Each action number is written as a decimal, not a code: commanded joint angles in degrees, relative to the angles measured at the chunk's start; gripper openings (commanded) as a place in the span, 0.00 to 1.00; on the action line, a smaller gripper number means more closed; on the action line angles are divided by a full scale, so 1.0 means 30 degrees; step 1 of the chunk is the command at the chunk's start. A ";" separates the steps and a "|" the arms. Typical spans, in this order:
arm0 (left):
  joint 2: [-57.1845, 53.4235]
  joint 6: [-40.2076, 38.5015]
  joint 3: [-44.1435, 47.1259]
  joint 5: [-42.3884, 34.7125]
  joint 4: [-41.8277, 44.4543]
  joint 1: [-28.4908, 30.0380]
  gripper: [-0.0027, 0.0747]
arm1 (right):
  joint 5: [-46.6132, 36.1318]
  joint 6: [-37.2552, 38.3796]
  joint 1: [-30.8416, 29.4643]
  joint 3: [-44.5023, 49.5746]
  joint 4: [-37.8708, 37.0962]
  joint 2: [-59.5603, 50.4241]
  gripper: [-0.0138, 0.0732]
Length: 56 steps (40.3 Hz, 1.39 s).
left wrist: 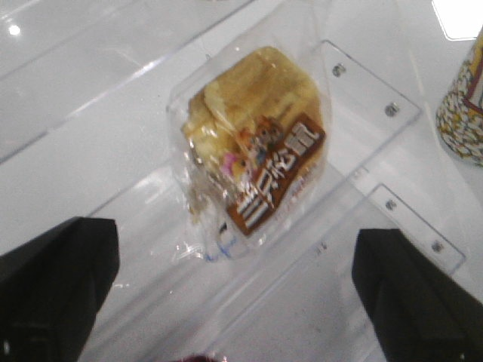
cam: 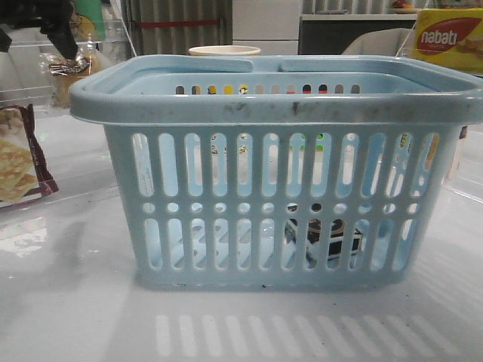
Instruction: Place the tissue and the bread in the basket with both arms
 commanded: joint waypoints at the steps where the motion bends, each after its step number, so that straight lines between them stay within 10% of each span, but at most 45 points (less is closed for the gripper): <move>1: 0.0121 -0.0109 -0.1504 -0.2446 -0.0513 0.0147 0.91 | -0.1276 -0.0132 -0.0001 -0.0471 -0.0114 -0.0126 0.80; 12: 0.2374 -0.0109 -0.2587 -0.3982 -0.0541 0.0051 0.85 | -0.1276 -0.0132 -0.0001 -0.0471 -0.0114 -0.0126 0.80; 32: 0.0821 -0.0109 -0.2661 -0.2181 -0.0356 0.0051 0.15 | -0.1276 -0.0132 -0.0001 -0.0471 -0.0114 -0.0126 0.80; 56: -0.5777 0.2175 -0.2597 0.4898 -0.0356 -0.4734 0.15 | -0.1276 -0.0132 -0.0001 -0.0471 -0.0114 -0.0126 0.80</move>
